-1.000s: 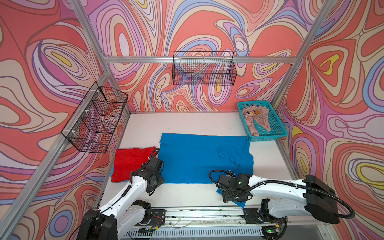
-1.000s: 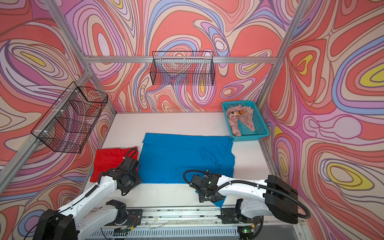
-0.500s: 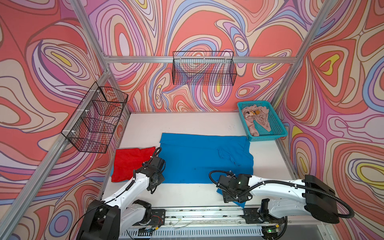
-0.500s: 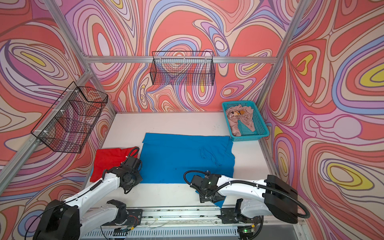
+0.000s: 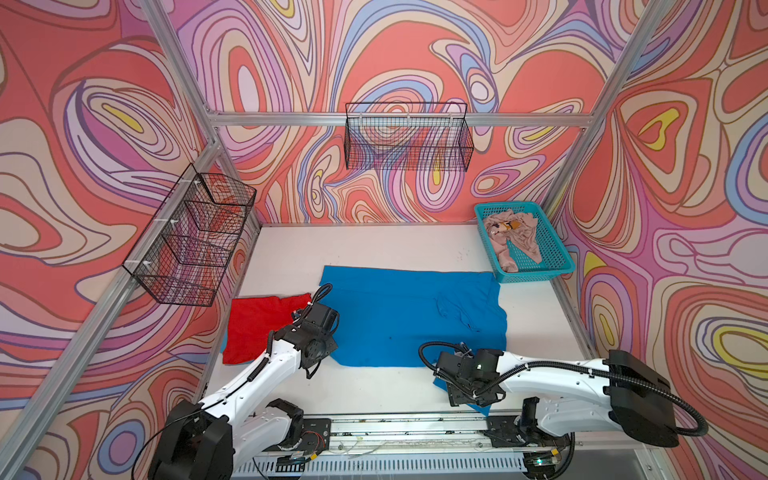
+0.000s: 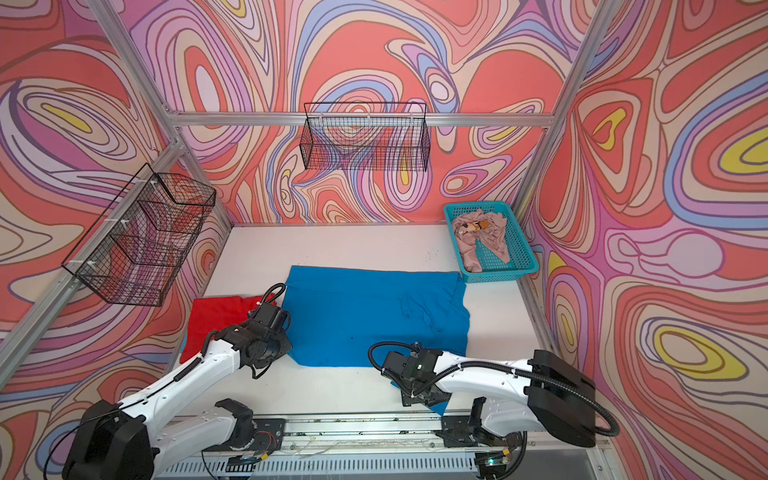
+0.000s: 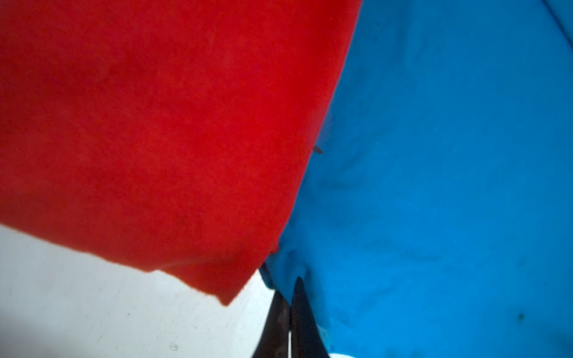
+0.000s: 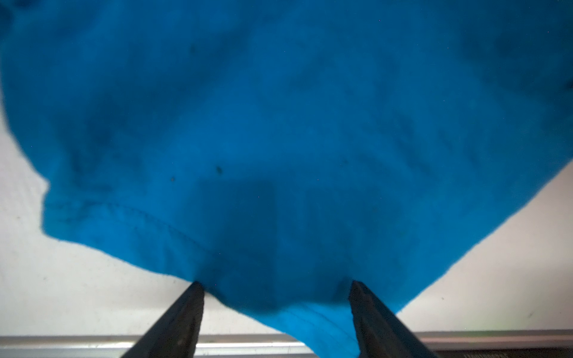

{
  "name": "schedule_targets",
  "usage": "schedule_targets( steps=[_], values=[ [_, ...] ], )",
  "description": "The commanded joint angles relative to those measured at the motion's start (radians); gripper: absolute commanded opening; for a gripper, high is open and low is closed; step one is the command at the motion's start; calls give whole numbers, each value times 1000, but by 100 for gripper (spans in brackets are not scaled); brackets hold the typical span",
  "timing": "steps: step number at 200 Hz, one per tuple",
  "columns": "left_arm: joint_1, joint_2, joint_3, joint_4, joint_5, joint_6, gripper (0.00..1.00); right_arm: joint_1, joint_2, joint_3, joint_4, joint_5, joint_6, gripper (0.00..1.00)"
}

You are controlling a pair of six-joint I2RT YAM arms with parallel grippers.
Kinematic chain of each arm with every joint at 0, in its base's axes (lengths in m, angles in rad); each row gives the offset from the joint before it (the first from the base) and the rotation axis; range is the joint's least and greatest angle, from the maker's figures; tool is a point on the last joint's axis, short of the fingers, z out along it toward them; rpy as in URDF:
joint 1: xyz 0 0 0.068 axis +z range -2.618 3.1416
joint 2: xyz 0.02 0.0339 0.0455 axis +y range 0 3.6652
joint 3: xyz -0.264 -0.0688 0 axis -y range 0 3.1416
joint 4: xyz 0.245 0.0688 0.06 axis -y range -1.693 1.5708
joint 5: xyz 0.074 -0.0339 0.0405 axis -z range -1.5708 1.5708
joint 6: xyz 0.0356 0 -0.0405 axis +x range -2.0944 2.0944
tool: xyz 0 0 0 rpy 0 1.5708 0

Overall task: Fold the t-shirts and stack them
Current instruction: 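Fold the held near edge over toward the far edge with both grippers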

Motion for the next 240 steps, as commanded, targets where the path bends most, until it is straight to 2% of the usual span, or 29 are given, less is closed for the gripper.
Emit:
schedule_targets(
  steps=[1,24,44,65,85,110,156,204,240],
  values=[
    [-4,-13,36,-60,-27,-27,0,8,-5,-13,-10,22,14,76],
    [-6,-21,58,-70,-36,-26,0,8,1,-22,2,17,11,73],
    [-5,-17,82,-88,-54,-17,0,17,-8,3,-30,43,14,67],
    [-4,-16,91,-90,-49,-16,0,18,-33,7,-23,17,-1,62],
    [-5,-20,101,-89,-53,-20,0,19,-4,-27,20,-25,-9,52],
    [-5,-22,114,-98,-62,-14,0,24,26,-34,30,-23,-6,35],
    [-4,-22,128,-112,-81,-10,0,23,12,-6,-12,7,-1,0],
    [-4,-21,146,-125,-101,-13,0,22,-41,81,-138,85,10,0],
    [-4,-15,181,-134,-123,-7,0,17,-71,181,-226,193,24,0]
  ],
)
